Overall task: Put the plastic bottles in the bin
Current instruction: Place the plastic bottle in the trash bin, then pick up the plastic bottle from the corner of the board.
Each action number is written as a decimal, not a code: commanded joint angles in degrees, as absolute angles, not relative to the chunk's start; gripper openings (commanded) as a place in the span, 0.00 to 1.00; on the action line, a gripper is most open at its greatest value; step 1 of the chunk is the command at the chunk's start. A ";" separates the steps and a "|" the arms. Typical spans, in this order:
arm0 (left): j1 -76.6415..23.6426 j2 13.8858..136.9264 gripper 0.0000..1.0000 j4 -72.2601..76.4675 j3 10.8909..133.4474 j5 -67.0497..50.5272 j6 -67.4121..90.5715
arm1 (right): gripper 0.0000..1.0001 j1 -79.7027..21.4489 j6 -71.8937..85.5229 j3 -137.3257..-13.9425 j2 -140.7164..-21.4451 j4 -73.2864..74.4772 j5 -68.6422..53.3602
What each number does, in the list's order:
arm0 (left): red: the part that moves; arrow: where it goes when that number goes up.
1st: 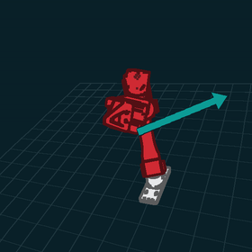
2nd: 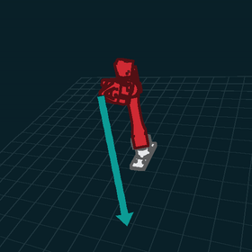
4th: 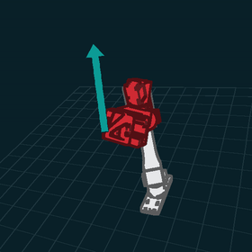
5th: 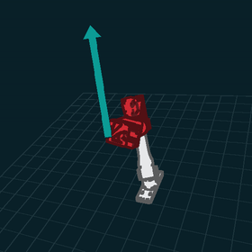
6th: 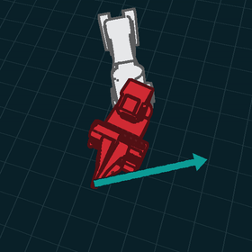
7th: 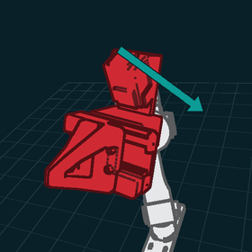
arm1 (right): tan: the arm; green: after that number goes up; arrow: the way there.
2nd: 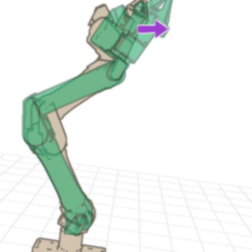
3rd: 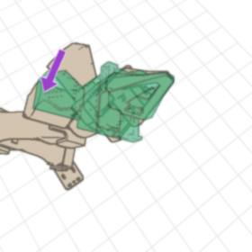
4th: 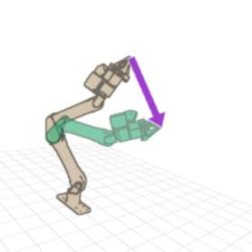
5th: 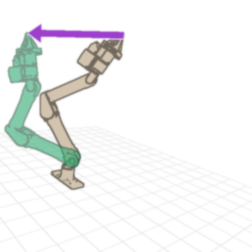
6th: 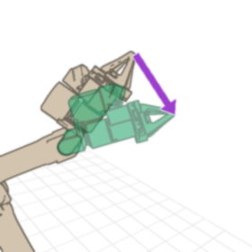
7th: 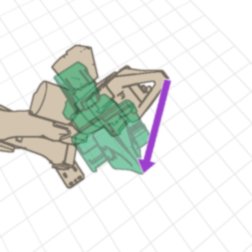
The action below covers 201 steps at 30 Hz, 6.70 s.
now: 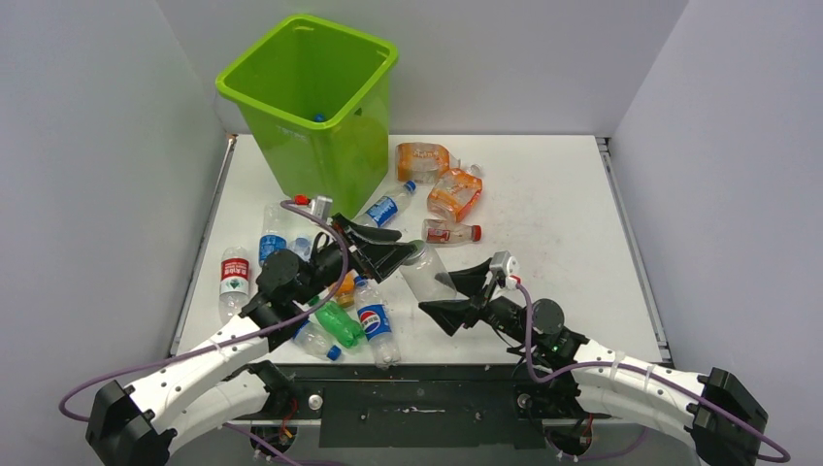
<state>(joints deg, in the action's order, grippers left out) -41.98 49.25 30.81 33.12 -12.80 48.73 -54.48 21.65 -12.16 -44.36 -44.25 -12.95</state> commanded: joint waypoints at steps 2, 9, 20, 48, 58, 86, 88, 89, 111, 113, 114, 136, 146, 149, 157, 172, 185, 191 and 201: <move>-43.13 51.48 1.00 32.10 36.60 -14.59 47.33 | 0.34 -55.01 20.78 -15.02 -43.89 -45.98 -14.24; -45.64 53.66 0.86 32.35 37.93 -14.55 45.39 | 0.34 -55.18 21.00 -15.14 -44.23 -45.98 -14.01; -48.34 54.49 0.58 35.16 36.77 -12.02 43.51 | 0.36 -55.28 22.32 -14.96 -44.08 -46.56 -13.48; -49.61 48.68 0.00 27.87 41.89 -5.93 27.74 | 0.90 -55.82 31.71 -31.73 -44.90 -23.88 -11.22; -46.41 49.12 0.00 31.10 42.89 -10.07 24.60 | 0.90 -55.88 36.00 -31.71 -47.61 -21.39 -6.12; -28.50 62.75 0.00 23.12 67.82 9.99 11.02 | 0.90 -53.89 35.38 -18.04 -37.79 -8.85 21.10; -26.41 63.31 0.00 18.58 71.41 14.81 11.85 | 0.90 -53.79 35.27 -19.46 -37.70 -6.04 21.76; -25.04 63.64 0.00 16.70 72.78 17.33 13.11 | 0.90 -53.77 35.51 -20.03 -37.44 -4.22 22.65; -14.28 90.63 0.00 42.41 92.32 15.66 16.11 | 0.90 -53.70 32.64 -26.65 -32.07 8.23 26.07; -14.03 93.69 0.00 40.75 95.13 17.06 15.79 | 0.90 -53.70 32.82 -26.34 -32.34 7.96 25.99; -13.96 95.10 0.00 41.51 95.37 17.46 15.60 | 0.90 -53.70 32.90 -26.23 -32.64 7.84 25.87; -13.69 108.10 0.22 48.64 102.44 14.28 16.48 | 0.90 -53.45 33.25 -17.97 -37.86 0.85 27.13; -17.55 103.59 1.00 47.71 104.41 10.30 11.82 | 0.90 -53.34 33.13 -19.69 -36.90 3.71 27.33; -20.15 101.12 0.96 47.23 103.31 11.64 6.75 | 0.90 -53.35 34.67 -19.95 -33.08 6.56 26.61; -28.20 91.33 0.96 48.28 96.58 14.41 1.00 | 0.90 -53.23 40.66 -22.52 -26.15 14.08 26.92; -51.56 62.34 0.96 21.55 67.33 27.39 5.41 | 0.90 -53.24 42.35 -26.92 -25.96 18.94 25.98; -51.25 42.88 0.96 -7.14 48.20 21.95 14.68 | 0.90 -53.31 31.73 -25.63 -36.86 10.12 16.78; -51.13 34.40 0.96 -2.23 37.04 24.33 14.73 | 0.91 -53.76 31.37 -27.32 -55.73 -6.35 4.66; -51.69 22.22 0.96 -2.32 30.09 35.24 14.82 | 0.90 -63.15 37.34 -40.45 -84.21 -18.46 -5.02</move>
<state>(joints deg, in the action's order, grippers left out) -51.33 24.67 -6.59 30.02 30.68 14.61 -60.84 34.46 -34.50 -79.35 -9.39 -0.67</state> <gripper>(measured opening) 0.962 0.898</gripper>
